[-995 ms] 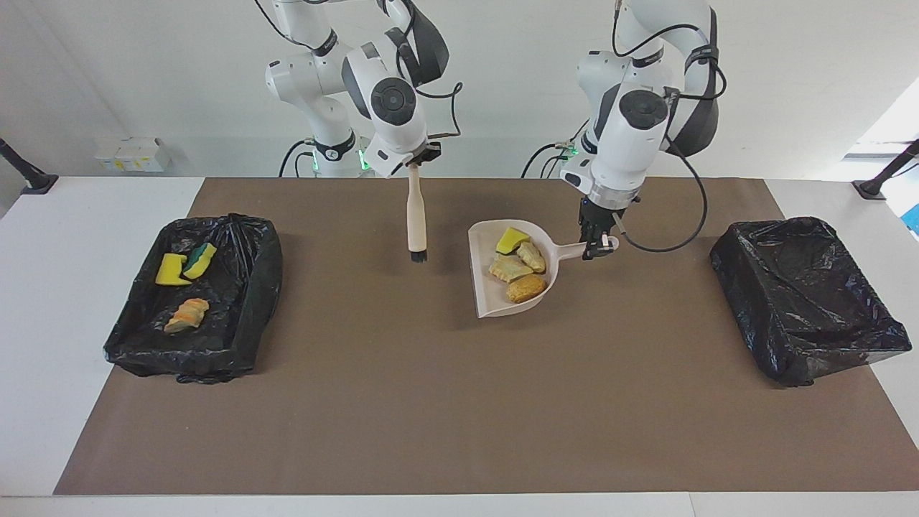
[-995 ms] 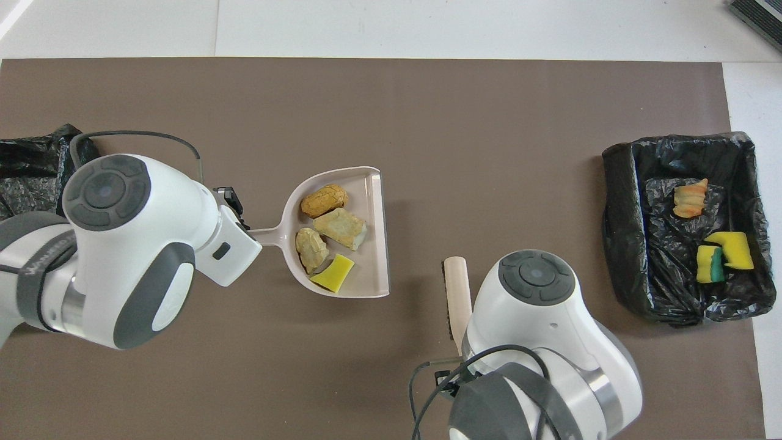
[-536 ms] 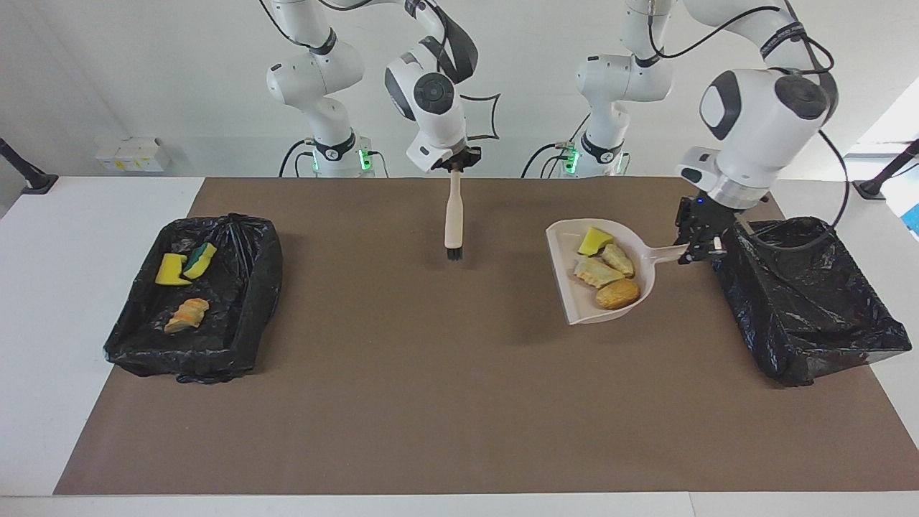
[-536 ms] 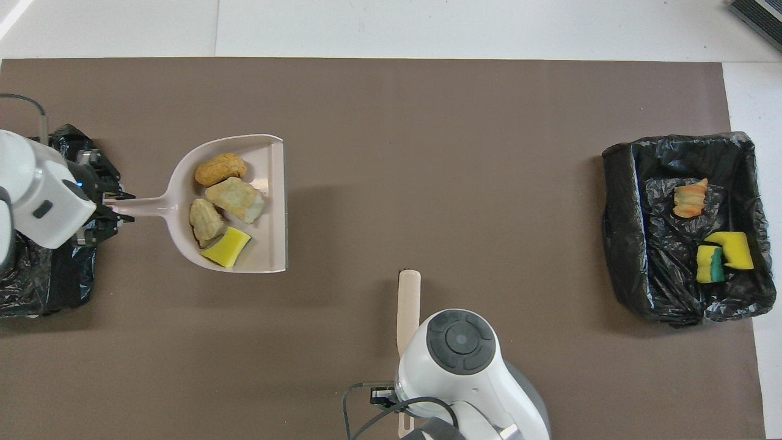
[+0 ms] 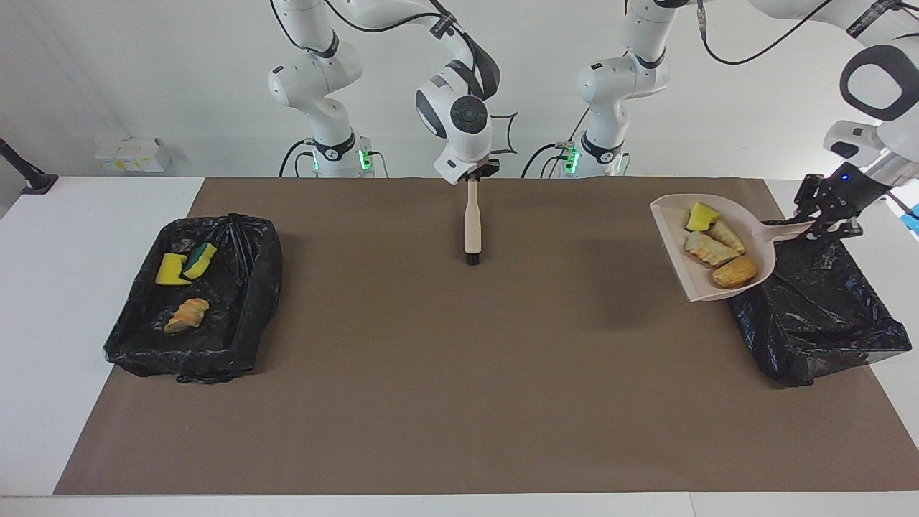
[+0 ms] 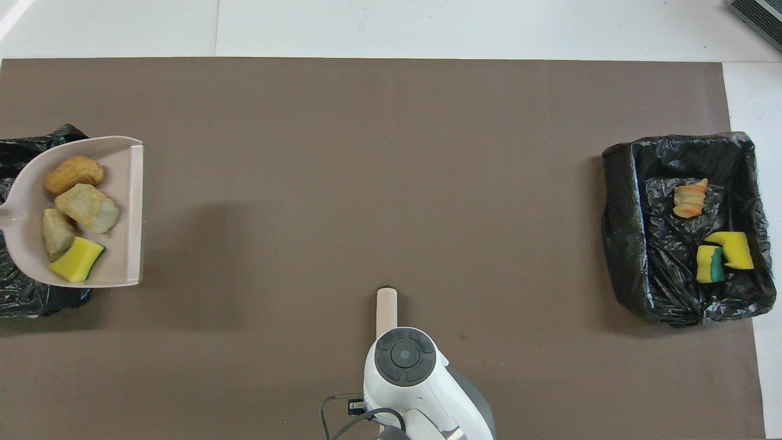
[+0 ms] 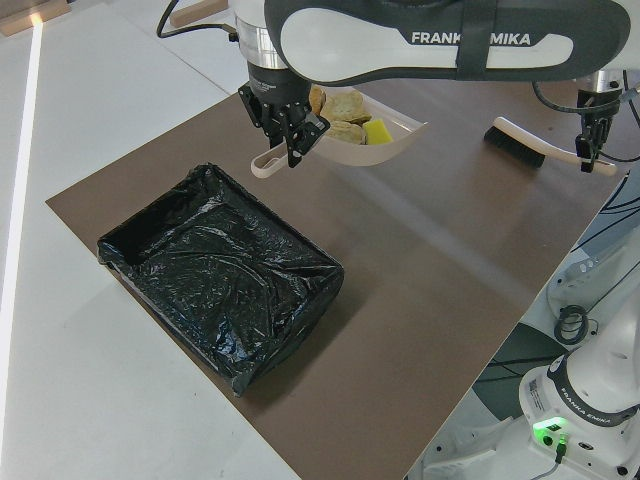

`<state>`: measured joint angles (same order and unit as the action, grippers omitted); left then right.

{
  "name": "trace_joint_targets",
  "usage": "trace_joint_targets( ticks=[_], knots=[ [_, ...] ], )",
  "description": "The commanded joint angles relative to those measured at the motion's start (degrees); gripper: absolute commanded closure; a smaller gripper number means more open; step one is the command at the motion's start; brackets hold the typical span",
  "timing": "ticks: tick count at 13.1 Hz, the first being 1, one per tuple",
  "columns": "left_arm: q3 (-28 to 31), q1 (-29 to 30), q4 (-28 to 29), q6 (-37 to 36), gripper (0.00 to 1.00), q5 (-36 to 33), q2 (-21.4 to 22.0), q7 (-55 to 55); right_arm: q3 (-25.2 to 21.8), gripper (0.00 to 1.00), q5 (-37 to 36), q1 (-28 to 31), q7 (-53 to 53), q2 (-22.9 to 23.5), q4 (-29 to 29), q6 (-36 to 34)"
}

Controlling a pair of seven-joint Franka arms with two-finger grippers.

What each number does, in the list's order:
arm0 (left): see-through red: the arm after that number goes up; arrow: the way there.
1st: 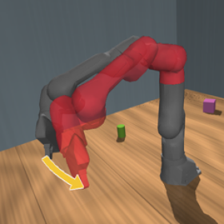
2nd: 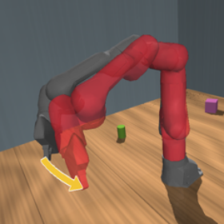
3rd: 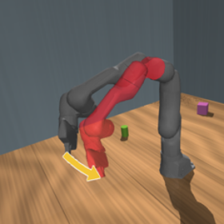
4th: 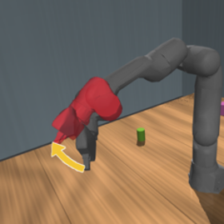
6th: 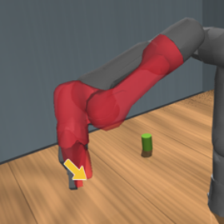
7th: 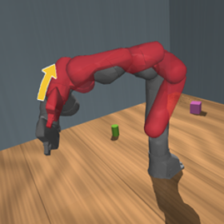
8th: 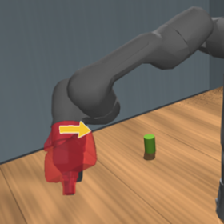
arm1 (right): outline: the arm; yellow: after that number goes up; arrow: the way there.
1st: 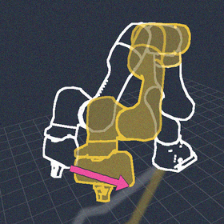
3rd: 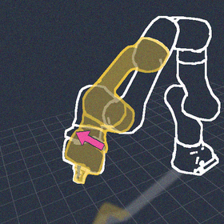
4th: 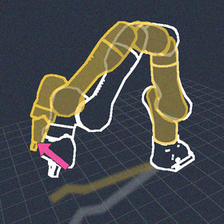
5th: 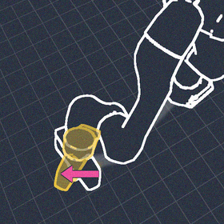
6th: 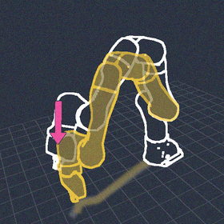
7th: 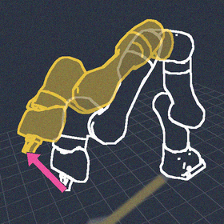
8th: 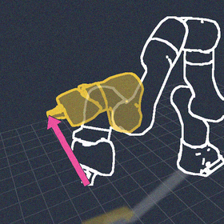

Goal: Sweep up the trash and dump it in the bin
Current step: 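Carry the loaded dustpan with the left gripper to the nearby black bin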

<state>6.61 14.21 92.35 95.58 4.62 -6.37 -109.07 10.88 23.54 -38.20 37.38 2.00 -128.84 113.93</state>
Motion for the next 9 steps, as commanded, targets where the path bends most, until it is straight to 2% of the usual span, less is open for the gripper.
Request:
trace_joint_targets(
  ticks=[1,4,5,6,7,8,9],
  knots=[
    [-0.3,5.4,-5.2,-2.3,1.00,-3.6,-2.0,-0.9,-0.2,1.00,-0.2,0.1,-1.8,-0.5,-1.8,1.2],
    [-0.2,9.7,-13.7,-2.6,1.00,-4.8,-6.8,-1.1,-0.2,1.00,-0.2,0.3,-3.0,-0.3,-1.9,1.6],
    [-0.4,10.0,-15.8,-2.2,1.00,-5.9,-8.1,-1.1,-0.2,0.91,-0.2,0.6,-3.1,-0.2,-1.9,1.8],
    [-0.6,9.4,-16.0,-0.9,1.00,-8.9,-8.3,-1.7,-0.2,0.68,-0.2,0.7,-2.9,0.2,-1.4,1.5],
    [-1.1,8.8,-15.8,0.6,1.00,-12.1,-8.5,-1.8,-0.2,0.19,-0.2,0.6,-2.8,0.5,-1.0,1.4],
    [-1.2,7.6,-15.5,2.2,1.00,-15.6,-8.5,-1.4,-0.2,0.00,-0.2,0.6,-2.9,0.8,0.2,1.4],
    [-1.1,6.1,-15.1,4.3,1.00,-18.7,-8.6,-1.1,-0.3,0.00,-0.2,1.0,-3.0,1.4,1.6,1.2]
  ],
)
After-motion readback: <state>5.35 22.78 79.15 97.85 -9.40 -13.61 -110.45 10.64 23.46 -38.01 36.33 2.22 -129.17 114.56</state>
